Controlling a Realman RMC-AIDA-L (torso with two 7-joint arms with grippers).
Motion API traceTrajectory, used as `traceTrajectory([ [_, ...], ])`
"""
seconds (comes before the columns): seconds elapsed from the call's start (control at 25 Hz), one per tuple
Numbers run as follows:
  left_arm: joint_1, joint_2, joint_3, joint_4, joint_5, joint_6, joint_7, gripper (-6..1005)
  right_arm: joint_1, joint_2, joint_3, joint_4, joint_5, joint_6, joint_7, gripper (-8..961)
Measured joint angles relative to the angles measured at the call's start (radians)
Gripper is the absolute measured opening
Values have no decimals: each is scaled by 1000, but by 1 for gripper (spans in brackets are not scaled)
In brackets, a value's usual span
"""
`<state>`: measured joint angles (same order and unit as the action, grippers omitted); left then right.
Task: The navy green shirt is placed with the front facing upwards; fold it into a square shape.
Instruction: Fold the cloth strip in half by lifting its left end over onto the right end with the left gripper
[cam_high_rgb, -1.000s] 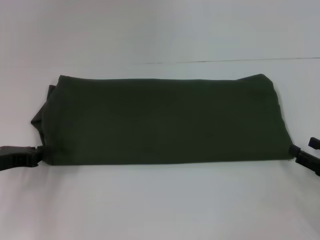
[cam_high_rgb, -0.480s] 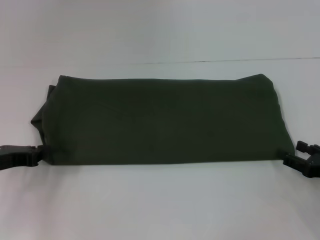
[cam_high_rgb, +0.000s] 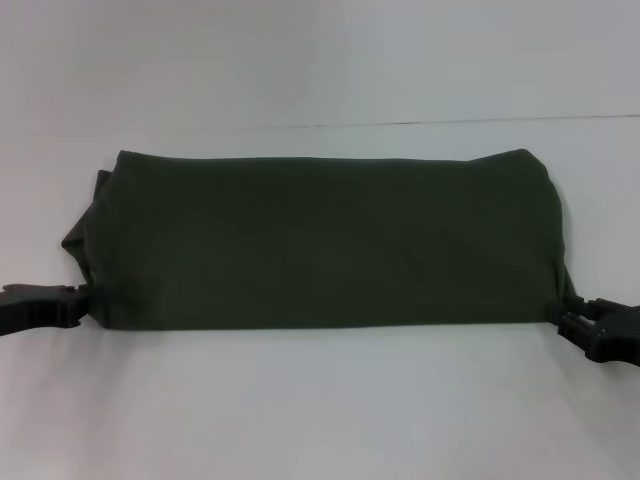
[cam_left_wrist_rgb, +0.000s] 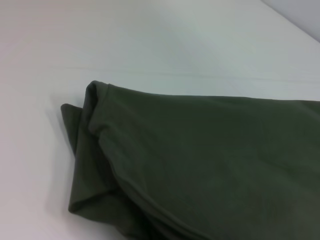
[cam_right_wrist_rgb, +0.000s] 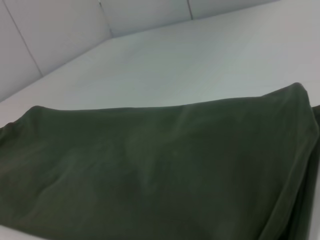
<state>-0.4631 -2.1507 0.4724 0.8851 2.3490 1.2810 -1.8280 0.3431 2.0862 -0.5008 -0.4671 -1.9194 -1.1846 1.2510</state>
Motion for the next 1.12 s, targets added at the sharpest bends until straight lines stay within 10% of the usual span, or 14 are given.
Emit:
traceTrajectory([
  [0.6,4,1,-6,0,-50,70,102,7,-10,0,10,-5,4,-4,1,33],
  [1.12,50,0,-20,14,-46,147,147,7,-103,0,90,-10,5,-170,-92,38],
])
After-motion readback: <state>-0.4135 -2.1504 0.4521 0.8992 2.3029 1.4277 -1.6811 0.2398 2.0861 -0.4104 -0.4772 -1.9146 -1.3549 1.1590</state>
